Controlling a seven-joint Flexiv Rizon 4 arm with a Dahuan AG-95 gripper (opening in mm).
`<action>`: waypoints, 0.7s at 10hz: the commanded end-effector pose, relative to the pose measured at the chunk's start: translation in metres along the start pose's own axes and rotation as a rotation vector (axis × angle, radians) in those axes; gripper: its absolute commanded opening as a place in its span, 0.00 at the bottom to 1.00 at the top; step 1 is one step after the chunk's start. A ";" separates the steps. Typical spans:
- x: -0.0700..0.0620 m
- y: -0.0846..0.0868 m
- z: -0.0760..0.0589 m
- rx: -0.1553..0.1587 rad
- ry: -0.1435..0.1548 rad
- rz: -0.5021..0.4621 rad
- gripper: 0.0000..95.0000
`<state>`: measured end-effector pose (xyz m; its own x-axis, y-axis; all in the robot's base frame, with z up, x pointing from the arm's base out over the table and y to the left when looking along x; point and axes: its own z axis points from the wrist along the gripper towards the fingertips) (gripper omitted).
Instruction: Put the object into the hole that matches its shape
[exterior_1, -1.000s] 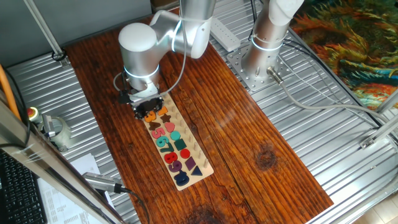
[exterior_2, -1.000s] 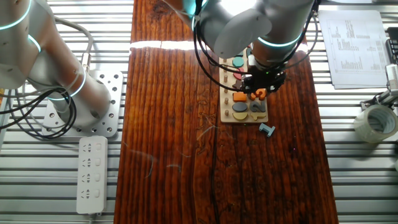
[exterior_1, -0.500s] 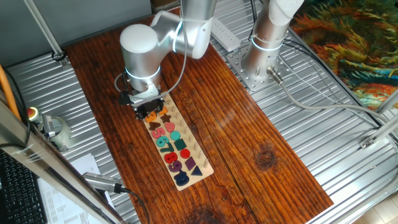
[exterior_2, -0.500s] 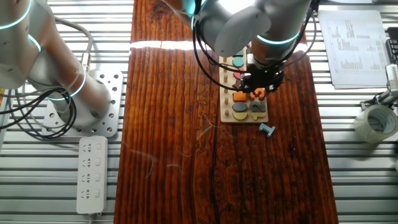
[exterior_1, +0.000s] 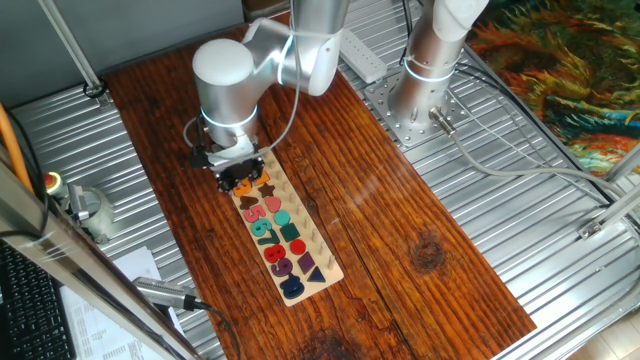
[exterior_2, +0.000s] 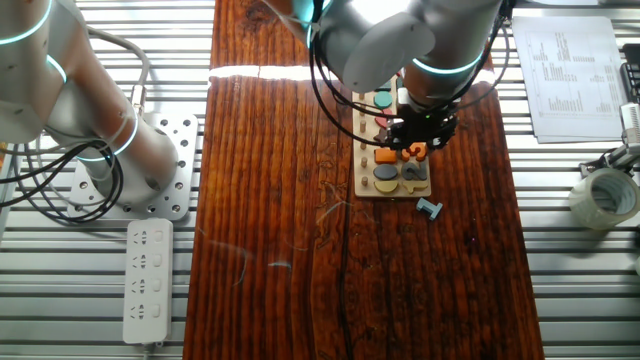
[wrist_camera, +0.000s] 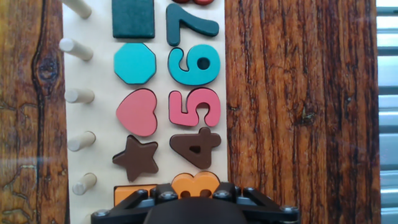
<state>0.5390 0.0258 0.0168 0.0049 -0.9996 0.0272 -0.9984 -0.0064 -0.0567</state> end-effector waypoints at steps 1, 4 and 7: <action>0.001 0.000 0.001 0.007 0.014 0.006 0.00; 0.001 0.000 0.001 0.003 0.013 -0.017 0.00; 0.001 0.000 0.001 -0.009 0.008 -0.029 0.00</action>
<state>0.5389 0.0248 0.0167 0.0411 -0.9987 0.0303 -0.9980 -0.0425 -0.0468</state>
